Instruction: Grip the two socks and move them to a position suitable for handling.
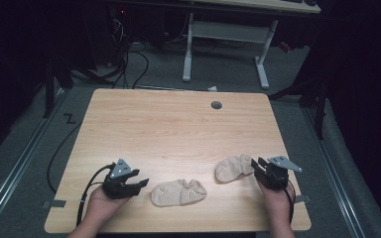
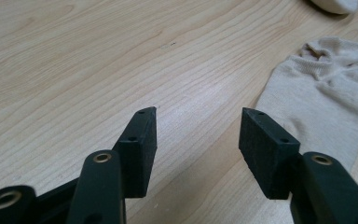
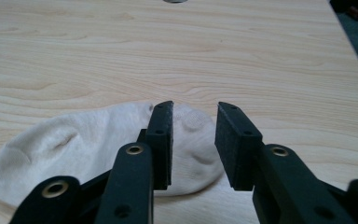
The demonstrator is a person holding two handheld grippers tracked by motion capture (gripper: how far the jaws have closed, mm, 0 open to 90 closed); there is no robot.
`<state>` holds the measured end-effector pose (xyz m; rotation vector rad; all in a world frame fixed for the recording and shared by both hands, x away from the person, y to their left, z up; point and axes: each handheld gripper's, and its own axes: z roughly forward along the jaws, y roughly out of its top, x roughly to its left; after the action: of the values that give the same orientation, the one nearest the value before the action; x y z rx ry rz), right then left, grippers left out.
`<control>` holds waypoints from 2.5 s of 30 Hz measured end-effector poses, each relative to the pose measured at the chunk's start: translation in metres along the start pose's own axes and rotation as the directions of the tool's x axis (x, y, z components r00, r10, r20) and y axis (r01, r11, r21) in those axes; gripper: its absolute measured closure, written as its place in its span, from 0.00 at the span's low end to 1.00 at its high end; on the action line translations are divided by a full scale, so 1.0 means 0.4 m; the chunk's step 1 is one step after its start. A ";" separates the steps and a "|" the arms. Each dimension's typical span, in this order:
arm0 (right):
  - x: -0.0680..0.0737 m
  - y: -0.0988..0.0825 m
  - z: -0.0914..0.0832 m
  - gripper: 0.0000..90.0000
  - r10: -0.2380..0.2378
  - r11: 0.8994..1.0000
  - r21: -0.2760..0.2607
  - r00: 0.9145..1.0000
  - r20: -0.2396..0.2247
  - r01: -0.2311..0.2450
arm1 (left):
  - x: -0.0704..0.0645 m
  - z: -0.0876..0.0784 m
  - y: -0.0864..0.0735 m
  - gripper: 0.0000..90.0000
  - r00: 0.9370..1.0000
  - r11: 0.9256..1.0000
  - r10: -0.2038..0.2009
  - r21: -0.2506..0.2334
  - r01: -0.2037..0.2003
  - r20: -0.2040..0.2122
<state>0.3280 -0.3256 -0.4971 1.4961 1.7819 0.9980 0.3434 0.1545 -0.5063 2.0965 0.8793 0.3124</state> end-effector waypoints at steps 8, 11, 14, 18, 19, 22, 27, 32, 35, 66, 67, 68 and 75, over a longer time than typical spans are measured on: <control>0.110 -0.014 0.013 0.78 -0.095 0.993 0.063 0.986 -0.136 0.104 | -0.006 0.009 0.005 0.52 1.000 1.000 0.008 0.003 -0.008 0.009; 0.151 -0.019 0.027 0.76 -0.132 0.985 0.087 0.976 -0.171 0.148 | -0.005 0.008 0.006 0.52 1.000 1.000 0.010 0.002 -0.010 0.008; 0.190 -0.018 0.035 0.76 -0.169 0.977 0.093 0.966 -0.194 0.189 | -0.002 0.006 0.006 0.52 1.000 1.000 0.005 -0.001 -0.005 0.008; 0.208 -0.029 0.053 0.79 -0.201 0.964 0.137 0.962 -0.186 0.228 | -0.002 0.001 0.006 0.52 1.000 1.000 0.011 -0.005 -0.011 0.005; 0.208 -0.032 0.061 0.81 -0.204 0.960 0.154 0.961 -0.189 0.234 | -0.002 0.000 0.006 0.52 1.000 1.000 0.014 -0.006 -0.014 0.004; 0.220 -0.034 0.084 0.89 -0.211 0.950 0.186 0.956 -0.203 0.249 | -0.001 0.000 0.005 0.53 1.000 1.000 0.008 -0.002 -0.008 0.003; 0.267 0.001 0.132 0.93 -0.248 0.935 0.201 0.943 -0.220 0.293 | -0.014 -0.003 0.002 0.56 0.999 1.000 -0.003 0.013 0.002 0.043; 0.344 0.034 0.182 0.93 -0.290 0.918 0.201 0.924 -0.250 0.342 | -0.085 0.008 0.003 0.69 0.986 0.997 0.067 0.036 -0.073 0.154; 0.391 0.051 0.211 0.93 -0.306 0.911 0.194 0.913 -0.271 0.363 | -0.117 0.031 -0.003 0.74 0.979 0.989 0.109 0.077 -0.124 0.174; 0.223 0.055 0.165 0.76 -0.189 0.971 0.114 0.967 -0.172 0.210 | -0.058 0.071 0.021 0.54 0.999 0.999 0.031 0.005 -0.031 0.023; 0.222 0.064 0.175 0.76 -0.181 0.975 0.099 0.968 -0.176 0.200 | -0.049 0.083 0.029 0.54 1.000 1.000 0.021 0.002 -0.021 -0.008; 0.224 0.068 0.180 0.76 -0.181 0.975 0.096 0.967 -0.179 0.200 | -0.049 0.083 0.029 0.54 1.000 1.000 0.021 0.002 -0.021 -0.008; 0.247 0.107 0.259 0.74 -0.168 0.974 0.117 0.963 -0.212 0.195 | -0.032 0.171 0.125 0.54 0.999 0.999 -0.024 -0.029 0.023 -0.032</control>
<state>0.4180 -0.2077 -0.5146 1.3187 2.1279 0.9788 0.3918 0.0838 -0.5099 2.0581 0.9126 0.3455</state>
